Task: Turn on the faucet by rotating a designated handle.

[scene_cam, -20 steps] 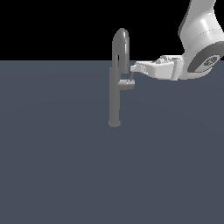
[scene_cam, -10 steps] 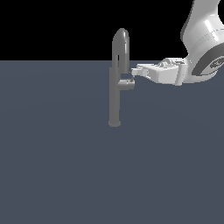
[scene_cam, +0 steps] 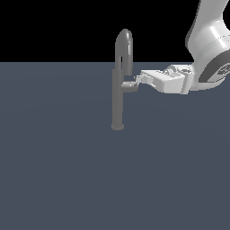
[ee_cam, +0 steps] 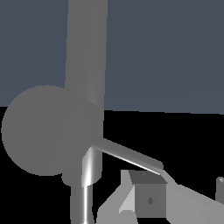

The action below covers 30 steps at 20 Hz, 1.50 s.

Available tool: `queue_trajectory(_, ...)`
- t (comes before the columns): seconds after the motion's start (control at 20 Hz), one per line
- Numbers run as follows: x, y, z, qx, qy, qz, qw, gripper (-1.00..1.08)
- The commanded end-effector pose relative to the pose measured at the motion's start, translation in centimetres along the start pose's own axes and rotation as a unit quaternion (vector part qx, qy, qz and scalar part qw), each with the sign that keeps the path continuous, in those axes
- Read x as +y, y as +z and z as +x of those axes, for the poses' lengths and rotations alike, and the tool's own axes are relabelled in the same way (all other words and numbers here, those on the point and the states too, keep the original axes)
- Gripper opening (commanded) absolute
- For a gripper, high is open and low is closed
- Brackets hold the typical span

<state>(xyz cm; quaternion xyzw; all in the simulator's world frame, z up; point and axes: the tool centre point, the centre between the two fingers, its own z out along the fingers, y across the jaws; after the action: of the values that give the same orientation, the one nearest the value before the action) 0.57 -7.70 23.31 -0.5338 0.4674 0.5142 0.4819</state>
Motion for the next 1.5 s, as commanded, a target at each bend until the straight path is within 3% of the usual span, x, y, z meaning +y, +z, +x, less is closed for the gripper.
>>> queue_trajectory(0.0, 0.2, 0.0, 0.8, 0.0, 0.002, 0.0, 1.0, -1.0)
queue_trajectory(0.3, 1.1, 0.0, 5.2, -0.003, 0.016, 0.001, 0.9999, -1.0)
queue_trajectory(0.35, 1.1, 0.0, 5.2, -0.003, 0.016, 0.001, 0.9999, -1.0)
queue_trajectory(0.4, 0.2, 0.0, 2.5, -0.001, -0.004, -0.003, 1.0, -1.0)
queue_trajectory(0.9, -0.3, 0.0, 7.8, -0.003, 0.015, 0.0, 0.9999, -1.0)
queue_trajectory(0.95, -0.3, 0.0, 7.8, -0.003, 0.015, 0.0, 0.9999, -1.0)
queue_trajectory(1.0, -1.1, 0.0, 3.9, -0.003, -0.014, -0.008, 0.9999, -1.0)
queue_trajectory(1.45, -2.3, 0.0, 7.6, -0.003, 0.005, -0.003, 1.0, -1.0)
